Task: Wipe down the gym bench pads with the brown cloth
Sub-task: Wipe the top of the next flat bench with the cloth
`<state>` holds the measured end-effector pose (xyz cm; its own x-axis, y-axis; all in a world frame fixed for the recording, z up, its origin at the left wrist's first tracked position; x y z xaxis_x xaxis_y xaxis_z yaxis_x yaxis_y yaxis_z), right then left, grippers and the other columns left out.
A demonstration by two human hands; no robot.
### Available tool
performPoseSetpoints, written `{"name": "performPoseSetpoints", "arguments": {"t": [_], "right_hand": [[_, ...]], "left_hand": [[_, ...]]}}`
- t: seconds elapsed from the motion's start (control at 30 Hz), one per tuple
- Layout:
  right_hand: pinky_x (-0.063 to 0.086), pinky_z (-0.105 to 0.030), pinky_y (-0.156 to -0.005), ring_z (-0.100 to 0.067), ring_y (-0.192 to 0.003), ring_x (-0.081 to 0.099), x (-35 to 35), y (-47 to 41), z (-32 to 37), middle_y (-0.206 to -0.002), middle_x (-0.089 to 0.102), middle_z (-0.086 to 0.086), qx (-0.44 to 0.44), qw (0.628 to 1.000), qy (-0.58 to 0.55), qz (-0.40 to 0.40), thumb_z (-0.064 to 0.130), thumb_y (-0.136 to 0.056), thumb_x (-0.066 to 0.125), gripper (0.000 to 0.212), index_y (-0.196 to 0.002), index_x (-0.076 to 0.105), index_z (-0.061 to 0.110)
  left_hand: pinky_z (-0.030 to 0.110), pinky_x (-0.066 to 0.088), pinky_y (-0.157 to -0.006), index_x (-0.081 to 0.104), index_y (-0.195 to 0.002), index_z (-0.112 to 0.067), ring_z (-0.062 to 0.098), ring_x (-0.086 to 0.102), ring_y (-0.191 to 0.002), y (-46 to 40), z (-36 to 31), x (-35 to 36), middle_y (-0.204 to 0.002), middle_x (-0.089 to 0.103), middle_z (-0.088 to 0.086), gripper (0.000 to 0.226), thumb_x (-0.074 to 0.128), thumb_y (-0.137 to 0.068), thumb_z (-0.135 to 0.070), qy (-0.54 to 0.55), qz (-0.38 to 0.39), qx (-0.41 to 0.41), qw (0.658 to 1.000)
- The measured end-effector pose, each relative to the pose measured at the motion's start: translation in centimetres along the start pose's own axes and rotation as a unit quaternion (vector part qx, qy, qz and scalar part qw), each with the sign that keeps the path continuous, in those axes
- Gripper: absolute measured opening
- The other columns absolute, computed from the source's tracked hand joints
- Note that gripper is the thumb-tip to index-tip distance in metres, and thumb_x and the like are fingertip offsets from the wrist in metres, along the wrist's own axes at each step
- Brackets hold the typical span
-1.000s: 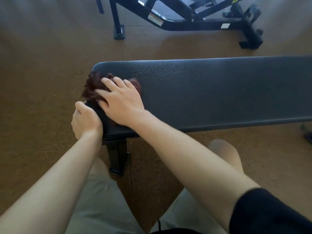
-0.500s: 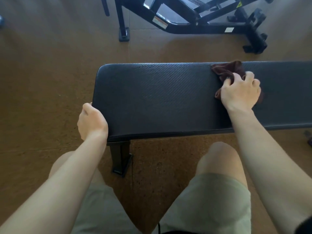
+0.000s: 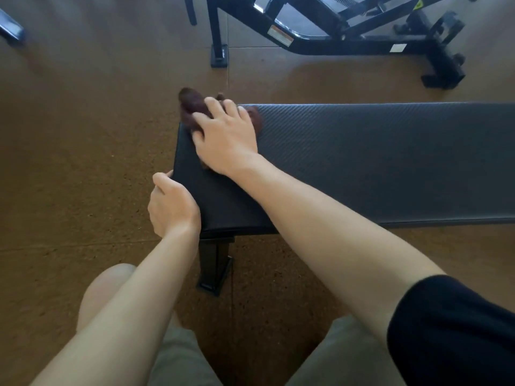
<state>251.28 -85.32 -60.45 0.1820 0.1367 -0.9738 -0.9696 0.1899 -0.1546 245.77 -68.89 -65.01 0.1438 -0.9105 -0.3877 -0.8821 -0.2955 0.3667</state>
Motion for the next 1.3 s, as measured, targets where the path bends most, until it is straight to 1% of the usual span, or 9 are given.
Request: {"name": "performPoseSetpoints", "arguments": {"t": [0.23, 0.4, 0.53, 0.73, 0.87, 0.97, 1.1, 1.2, 1.3], "right_hand": [[0.031, -0.044, -0.117, -0.026, -0.142, 0.041, -0.1, 2.9, -0.2, -0.160, 0.044, -0.001, -0.165, 0.985, -0.038, 0.026, 0.044, -0.102, 0.046, 0.041, -0.139, 0.064, 0.037], [0.042, -0.048, -0.110, -0.035, -0.133, 0.052, -3.9, 11.1, -11.5, -0.150, 0.056, -0.007, 0.004, 0.995, -0.047, -0.091, 0.036, -0.095, 0.053, 0.039, -0.128, 0.072, 0.026], [0.038, -0.050, -0.113, -0.035, -0.137, 0.047, -4.3, 15.2, -14.0, -0.150, 0.055, -0.006, 0.117, 0.990, -0.017, -0.074, 0.042, -0.098, 0.048, 0.043, -0.132, 0.070, 0.027], [0.032, -0.043, -0.115, -0.027, -0.141, 0.045, -0.4, 5.0, 1.3, -0.154, 0.051, 0.001, -0.201, 0.979, -0.033, 0.021, 0.046, -0.102, 0.048, 0.039, -0.135, 0.067, 0.037], [0.038, -0.038, -0.107, -0.020, -0.131, 0.048, 0.5, -0.7, 5.1, -0.148, 0.052, 0.007, -0.227, 0.974, 0.001, 0.008, 0.050, -0.104, 0.043, 0.037, -0.128, 0.069, 0.042], [0.042, -0.039, -0.101, -0.027, -0.122, 0.055, -0.2, -1.6, 1.1, -0.143, 0.057, 0.001, -0.145, 0.989, -0.010, -0.037, 0.048, -0.098, 0.047, 0.037, -0.123, 0.072, 0.037], [0.046, -0.045, -0.088, -0.041, -0.107, 0.061, -2.9, 2.1, -12.6, -0.129, 0.066, -0.008, 0.084, 0.991, 0.003, -0.103, 0.043, -0.091, 0.046, 0.042, -0.114, 0.077, 0.029], [0.045, -0.049, -0.098, -0.043, -0.119, 0.054, -6.3, 10.4, -23.5, -0.139, 0.058, -0.010, 0.261, 0.958, 0.035, -0.111, 0.045, -0.094, 0.040, 0.048, -0.125, 0.072, 0.028], [0.034, -0.052, -0.112, -0.045, -0.133, 0.043, -7.2, 15.8, -27.4, -0.152, 0.046, -0.014, 0.388, 0.914, 0.047, -0.106, 0.043, -0.104, 0.039, 0.048, -0.137, 0.065, 0.021]], "left_hand": [[0.055, 0.047, -0.105, 0.065, -0.123, -0.031, 0.029, 0.060, -0.113, 0.1, 0.2, -0.2, -0.123, 0.067, 0.002, 0.061, 0.015, -0.095, -0.051, -0.007, -0.012, -0.001, 1.000], [0.043, 0.048, -0.103, 0.066, -0.127, -0.031, 0.022, 0.059, -0.111, 0.0, -0.1, 0.0, -0.120, 0.064, -0.006, 0.057, 0.016, -0.102, -0.044, -0.004, -0.001, 0.001, 1.000], [0.039, 0.048, -0.096, 0.066, -0.130, -0.028, 0.020, 0.058, -0.109, 0.0, 0.0, 0.1, -0.117, 0.063, -0.007, 0.055, 0.017, -0.106, -0.039, -0.010, -0.010, 0.001, 1.000], [0.045, 0.045, -0.102, 0.068, -0.120, -0.022, 0.025, 0.058, -0.107, -0.6, 0.4, 0.0, -0.109, 0.061, -0.002, 0.054, 0.020, -0.106, -0.042, -0.011, -0.023, -0.001, 1.000], [0.053, 0.045, -0.103, 0.062, -0.106, -0.023, 0.031, 0.060, -0.104, -0.8, 0.8, -0.1, -0.108, 0.063, 0.004, 0.049, 0.019, -0.104, -0.047, -0.019, -0.032, 0.001, 0.999], [0.055, 0.047, -0.103, 0.067, -0.119, -0.024, 0.028, 0.061, -0.107, -0.9, 0.7, 0.0, -0.115, 0.066, 0.001, 0.058, 0.017, -0.100, -0.048, -0.021, -0.024, 0.008, 0.999], [0.052, 0.049, -0.104, 0.066, -0.130, -0.030, 0.024, 0.061, -0.114, -0.5, 0.2, 0.1, -0.127, 0.068, -0.003, 0.063, 0.015, -0.098, -0.048, -0.027, -0.018, 0.017, 0.999], [0.051, 0.049, -0.104, 0.064, -0.132, -0.029, 0.025, 0.060, -0.115, -0.3, 0.0, 0.1, -0.129, 0.066, -0.002, 0.061, 0.015, -0.101, -0.045, -0.033, -0.014, 0.014, 0.999], [0.050, 0.050, -0.103, 0.063, -0.131, -0.029, 0.023, 0.060, -0.113, -0.2, 0.0, 0.0, -0.125, 0.065, -0.004, 0.059, 0.014, -0.102, -0.045, -0.032, -0.010, 0.015, 0.999]]}}
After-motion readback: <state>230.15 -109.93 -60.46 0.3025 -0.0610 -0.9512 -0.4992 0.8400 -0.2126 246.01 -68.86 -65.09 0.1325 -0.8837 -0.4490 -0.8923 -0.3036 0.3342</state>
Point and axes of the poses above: each hand's wrist, its own y-axis away from the middle knuckle, its own x-axis out of the palm, z = x × y, the point moved 8 cm from there along -y, towards the middle knuckle
